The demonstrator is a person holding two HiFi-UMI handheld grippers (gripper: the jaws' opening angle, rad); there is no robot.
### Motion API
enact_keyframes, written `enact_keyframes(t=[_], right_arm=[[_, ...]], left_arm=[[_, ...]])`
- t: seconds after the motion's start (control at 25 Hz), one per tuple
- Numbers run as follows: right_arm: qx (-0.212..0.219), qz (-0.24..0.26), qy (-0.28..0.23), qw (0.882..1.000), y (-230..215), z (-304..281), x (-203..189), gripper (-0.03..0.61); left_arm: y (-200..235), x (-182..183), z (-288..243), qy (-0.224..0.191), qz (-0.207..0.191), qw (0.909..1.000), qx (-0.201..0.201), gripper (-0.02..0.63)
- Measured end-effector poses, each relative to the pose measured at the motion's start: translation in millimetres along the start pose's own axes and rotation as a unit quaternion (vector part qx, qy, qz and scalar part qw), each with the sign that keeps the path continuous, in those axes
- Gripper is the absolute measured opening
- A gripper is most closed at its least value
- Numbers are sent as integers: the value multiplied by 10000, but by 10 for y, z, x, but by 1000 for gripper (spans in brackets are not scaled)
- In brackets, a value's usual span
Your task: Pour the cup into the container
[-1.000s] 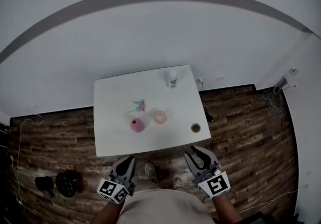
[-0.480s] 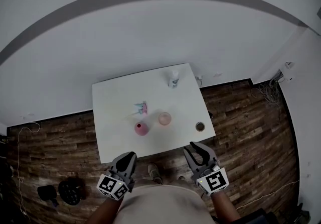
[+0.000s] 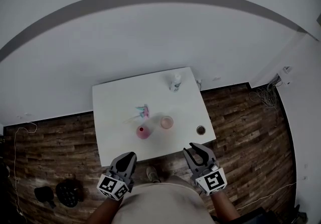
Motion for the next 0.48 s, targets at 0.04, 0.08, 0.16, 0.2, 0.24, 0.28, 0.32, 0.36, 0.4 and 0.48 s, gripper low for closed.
enact_keyframes(t=[0.04, 0.08, 0.16, 0.2, 0.24, 0.28, 0.32, 0.36, 0.4, 0.48], right_arm=[[10, -7, 32, 10000, 17, -14, 3, 84], [17, -9, 68, 10000, 31, -27, -4, 84], [29, 11, 120, 9999, 48, -56, -31, 84], [36, 28, 138, 9999, 48, -74, -45, 84], [46, 41, 154, 9999, 44, -95, -53, 84], [62, 48, 166, 9998, 41, -118, -50, 84], [84, 51, 174, 9998, 38, -142, -40, 84], [107, 50, 180, 9998, 34, -167, -26, 84], [130, 49, 182, 9997, 25, -194, -15, 84], [177, 45, 181, 9997, -13, -240, -6, 84]], left_arm=[[5, -12, 3, -11, 20, 10000, -11, 12], [11, -25, 6, -16, 36, 10000, -24, 12], [30, -53, 5, -7, 53, 10000, -45, 12], [44, -62, 0, -2, 68, 10000, -46, 12], [57, -65, -7, -1, 88, 10000, -40, 12], [69, -63, -14, -2, 106, 9999, -28, 12], [80, -58, -19, -4, 119, 9999, -12, 12], [90, -50, -23, -6, 124, 9999, 8, 12], [100, -39, -29, -6, 128, 9999, 32, 12], [112, -10, -43, -3, 143, 9999, 95, 12]])
Point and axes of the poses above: the fingertips, and each gripper's own axes: z backward along the fingers, y to its left, x out of its top, the point moved 5 cm from there along z, backward along the fingers, and after that the axes turned 6 degrees about y, right-handed, at the moved point
